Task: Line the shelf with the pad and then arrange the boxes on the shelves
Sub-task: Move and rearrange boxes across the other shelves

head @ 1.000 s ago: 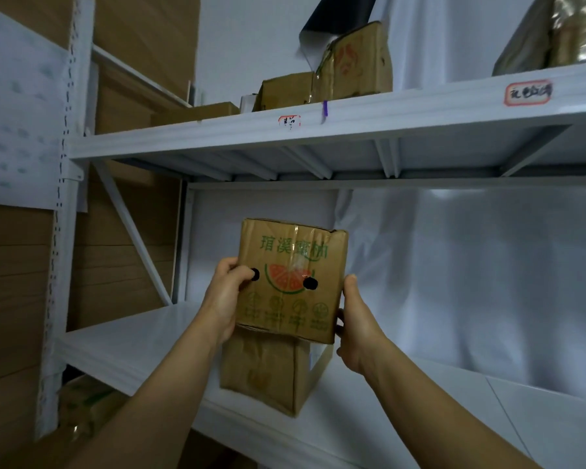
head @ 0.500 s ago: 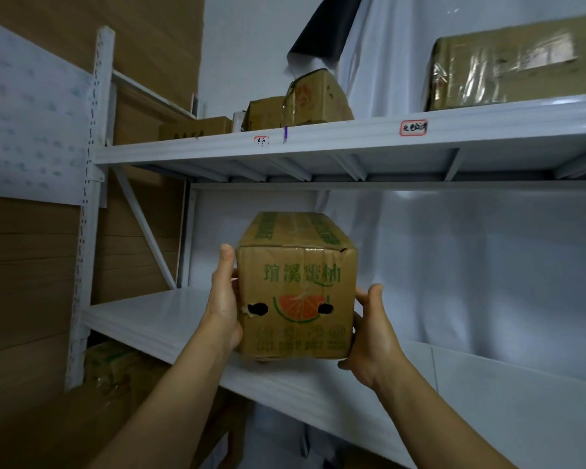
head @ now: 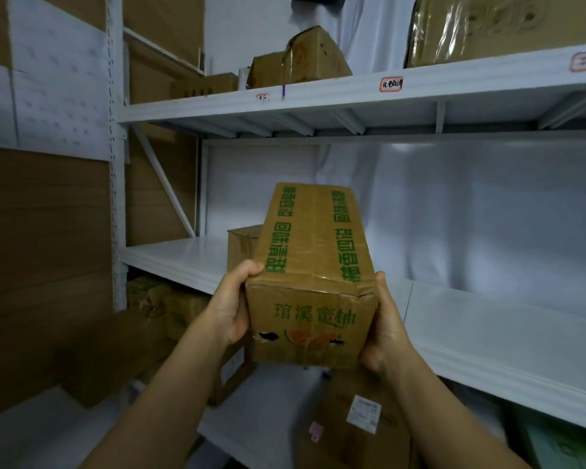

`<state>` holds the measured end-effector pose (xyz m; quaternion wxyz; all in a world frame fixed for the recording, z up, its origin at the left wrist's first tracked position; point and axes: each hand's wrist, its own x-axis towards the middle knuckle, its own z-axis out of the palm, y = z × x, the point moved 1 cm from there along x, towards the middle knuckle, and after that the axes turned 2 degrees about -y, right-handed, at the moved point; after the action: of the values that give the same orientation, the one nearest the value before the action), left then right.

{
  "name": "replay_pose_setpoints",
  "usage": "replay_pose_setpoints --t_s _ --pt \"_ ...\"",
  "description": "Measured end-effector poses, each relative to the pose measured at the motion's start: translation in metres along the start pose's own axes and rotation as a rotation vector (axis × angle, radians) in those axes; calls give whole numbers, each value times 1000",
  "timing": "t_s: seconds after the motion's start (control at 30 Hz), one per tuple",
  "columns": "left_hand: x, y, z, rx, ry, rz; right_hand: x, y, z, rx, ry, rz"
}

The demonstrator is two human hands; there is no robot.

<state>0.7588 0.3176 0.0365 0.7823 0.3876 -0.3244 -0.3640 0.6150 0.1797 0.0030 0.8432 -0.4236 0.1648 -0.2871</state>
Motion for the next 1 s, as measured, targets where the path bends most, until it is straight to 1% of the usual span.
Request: replay_pose_setpoints --t_s 0.13,0.27,0.37,0.47,0.57,0.67,0.87,0.93,1.0 --pt "-26 -15 -18 -1 -36 -90 -24 22 -4 -14 -18 25" --pt "-52 -27 -40 55 -74 -147 -49 57 -6 7 43 14" --pt "-75 -39 -62 73 -54 -195 -68 88 -5 0 101 -6" --pt "-96 -51 -84 89 -48 -222 -90 105 -1 13 99 -7" --pt "-115 -65 -99 52 -115 -281 -108 120 -1 37 116 -1" --pt "-130 -77 -108 -4 -166 -344 -123 143 -5 71 184 42" --pt "-155 -112 -121 -22 -139 -479 -154 186 -22 127 272 132" --pt "-160 -124 -119 -20 -135 -527 -161 194 -30 110 296 142" --pt "-161 -136 -114 -46 -126 -534 -166 196 -39 81 333 137"
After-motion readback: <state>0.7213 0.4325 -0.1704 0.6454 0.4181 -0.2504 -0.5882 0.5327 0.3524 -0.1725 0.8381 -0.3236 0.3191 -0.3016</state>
